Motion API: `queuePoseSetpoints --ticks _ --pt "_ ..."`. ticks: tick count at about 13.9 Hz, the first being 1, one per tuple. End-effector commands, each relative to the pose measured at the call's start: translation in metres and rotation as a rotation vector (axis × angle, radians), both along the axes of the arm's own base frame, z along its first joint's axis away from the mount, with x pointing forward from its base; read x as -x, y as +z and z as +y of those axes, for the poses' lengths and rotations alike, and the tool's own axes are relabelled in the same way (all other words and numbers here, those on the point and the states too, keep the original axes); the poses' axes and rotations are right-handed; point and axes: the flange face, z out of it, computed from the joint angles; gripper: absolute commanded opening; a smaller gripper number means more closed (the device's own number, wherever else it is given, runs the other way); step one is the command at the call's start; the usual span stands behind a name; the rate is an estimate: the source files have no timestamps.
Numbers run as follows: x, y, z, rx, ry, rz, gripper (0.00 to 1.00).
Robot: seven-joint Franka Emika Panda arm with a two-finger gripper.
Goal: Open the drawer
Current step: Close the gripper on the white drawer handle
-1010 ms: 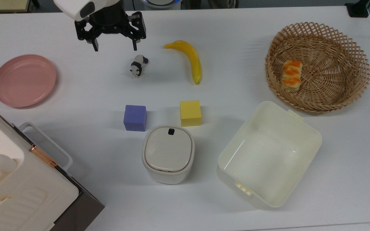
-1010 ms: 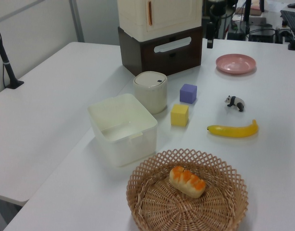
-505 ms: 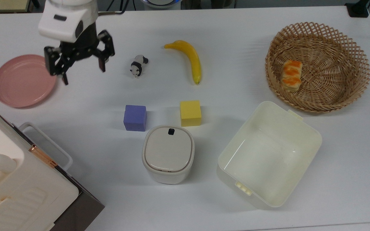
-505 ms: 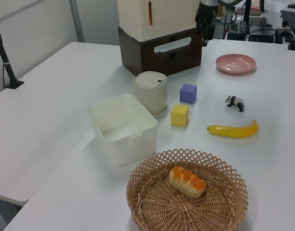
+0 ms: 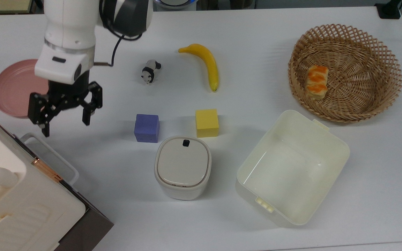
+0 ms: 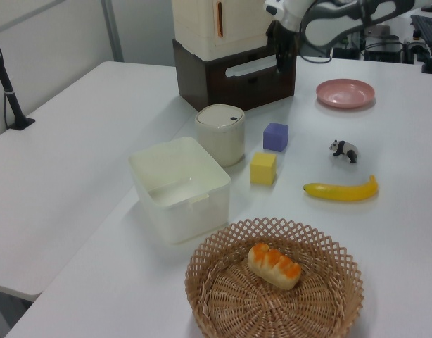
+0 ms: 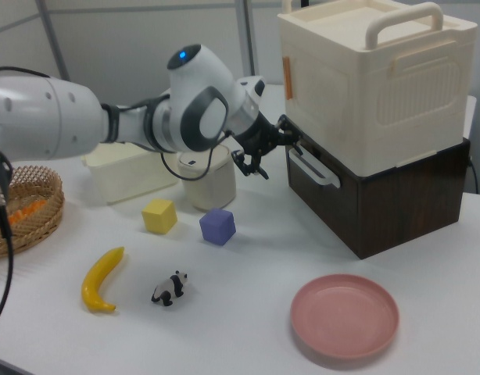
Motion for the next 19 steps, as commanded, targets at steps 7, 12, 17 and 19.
queuePoseSetpoints --ticks 7,12,17,19 --pt "-0.022 -0.029 -0.005 0.036 0.031 -0.084 0.69" --pt "-0.025 -0.042 -0.005 0.139 0.104 -0.079 0.53" --pt "-0.025 -0.042 -0.017 0.190 0.135 -0.119 0.34" --pt "-0.024 -0.040 -0.017 0.183 0.128 -0.125 0.20"
